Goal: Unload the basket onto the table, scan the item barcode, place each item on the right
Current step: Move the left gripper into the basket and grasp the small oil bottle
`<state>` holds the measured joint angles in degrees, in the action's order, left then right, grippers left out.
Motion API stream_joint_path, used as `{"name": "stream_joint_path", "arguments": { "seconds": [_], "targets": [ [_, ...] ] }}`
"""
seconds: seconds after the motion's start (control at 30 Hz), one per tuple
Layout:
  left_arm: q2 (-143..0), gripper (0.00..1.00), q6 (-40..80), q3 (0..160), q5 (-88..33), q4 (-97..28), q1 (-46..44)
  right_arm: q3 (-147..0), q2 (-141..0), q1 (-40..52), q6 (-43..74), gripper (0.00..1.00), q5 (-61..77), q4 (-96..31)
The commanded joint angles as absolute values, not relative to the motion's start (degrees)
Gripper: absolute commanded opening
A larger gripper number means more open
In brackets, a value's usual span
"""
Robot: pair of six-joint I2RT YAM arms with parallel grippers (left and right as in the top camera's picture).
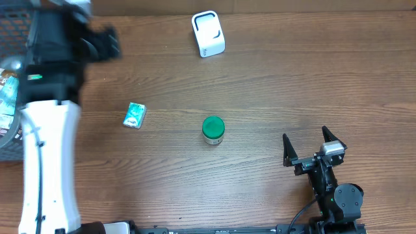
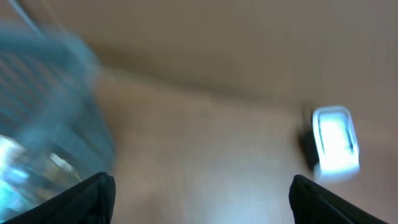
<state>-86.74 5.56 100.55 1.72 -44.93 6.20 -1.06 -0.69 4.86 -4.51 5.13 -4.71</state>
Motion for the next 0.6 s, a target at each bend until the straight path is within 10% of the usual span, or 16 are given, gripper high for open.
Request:
{"name": "stream_joint_path", "arguments": {
  "seconds": [0.0, 0.57],
  "targets": [
    [-86.21, 0.90, 4.23, 107.31, -1.91, -43.05, 12.99, -0.47, -0.25, 4.47, -4.75, 1.00, 4.80, -4.43],
    [-103.57, 0.89, 7.01, 111.13, -22.65, -39.44, 38.96, -0.47, -0.25, 4.47, -4.75, 1.00, 4.80, -4.43]
  ]
}}
